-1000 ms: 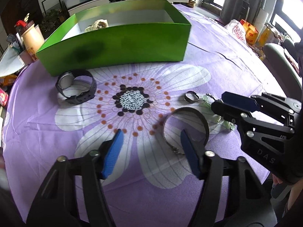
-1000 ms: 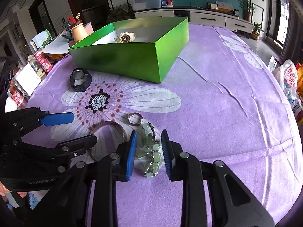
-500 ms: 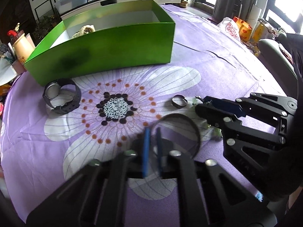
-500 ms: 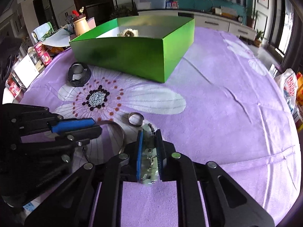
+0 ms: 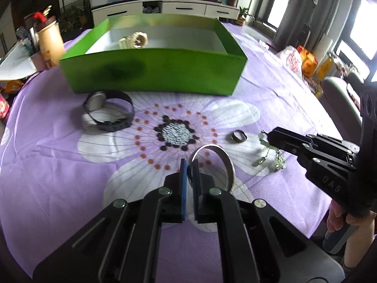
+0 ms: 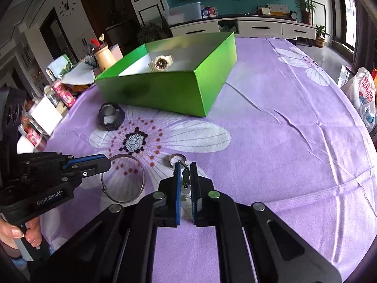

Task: Organize jewelry
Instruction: 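Close the left tool on the silver bangle rim while the right tool holds the jade bracelet, then carry the bangle and jade bracelet into the green box and open both tools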

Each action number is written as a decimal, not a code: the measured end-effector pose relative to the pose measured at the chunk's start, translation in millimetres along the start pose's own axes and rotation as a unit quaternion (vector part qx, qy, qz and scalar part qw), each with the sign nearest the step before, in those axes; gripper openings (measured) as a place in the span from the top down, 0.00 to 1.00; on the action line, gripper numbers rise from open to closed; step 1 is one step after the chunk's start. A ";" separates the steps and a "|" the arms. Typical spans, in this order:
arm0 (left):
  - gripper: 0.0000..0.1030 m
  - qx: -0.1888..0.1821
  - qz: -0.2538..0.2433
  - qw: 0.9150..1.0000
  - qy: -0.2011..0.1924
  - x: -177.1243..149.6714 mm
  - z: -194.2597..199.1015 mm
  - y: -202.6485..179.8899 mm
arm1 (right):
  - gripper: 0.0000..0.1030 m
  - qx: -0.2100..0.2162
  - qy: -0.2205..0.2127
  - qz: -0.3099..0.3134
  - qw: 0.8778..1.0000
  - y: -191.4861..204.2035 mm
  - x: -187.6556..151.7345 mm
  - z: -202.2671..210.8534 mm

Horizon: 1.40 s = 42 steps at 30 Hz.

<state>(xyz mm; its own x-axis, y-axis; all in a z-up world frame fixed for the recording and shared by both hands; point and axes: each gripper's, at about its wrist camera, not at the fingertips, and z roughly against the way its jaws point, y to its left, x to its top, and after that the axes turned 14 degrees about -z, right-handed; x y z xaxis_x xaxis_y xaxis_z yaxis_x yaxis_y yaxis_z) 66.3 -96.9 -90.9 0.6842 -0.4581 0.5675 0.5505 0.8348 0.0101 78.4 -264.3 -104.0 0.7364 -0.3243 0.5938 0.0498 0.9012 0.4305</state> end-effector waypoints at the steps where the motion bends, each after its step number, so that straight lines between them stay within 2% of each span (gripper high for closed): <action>1: 0.96 0.001 0.004 1.000 -0.003 0.3 3.7 2.7 | 0.93 0.002 -0.006 0.000 1.000 1.8 2.3 4.2; 12: 0.96 0.018 0.041 0.998 -0.041 6.2 37.5 37.2 | 0.93 0.028 -0.040 0.011 0.999 23.4 23.2 28.9; 26: 0.96 0.044 0.057 0.995 -0.076 17.4 71.6 64.8 | 0.93 0.042 -0.062 0.032 0.997 44.0 39.2 40.6; 34: 0.96 0.067 0.056 0.992 -0.095 43.8 83.4 85.3 | 0.93 0.050 -0.083 0.040 0.994 53.1 63.9 45.5; 42: 0.96 0.072 0.073 0.989 -0.102 81.8 78.2 112.1 | 0.93 0.058 -0.096 0.039 0.993 55.3 94.9 39.7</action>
<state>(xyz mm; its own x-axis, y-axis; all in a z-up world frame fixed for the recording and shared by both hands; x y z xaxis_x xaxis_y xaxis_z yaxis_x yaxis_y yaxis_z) 146.5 -16.9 21.0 0.6324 -0.2708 0.7257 0.3691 0.9291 0.0250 124.3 -256.6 3.1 0.5924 -0.3129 0.7424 -0.0897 0.8901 0.4468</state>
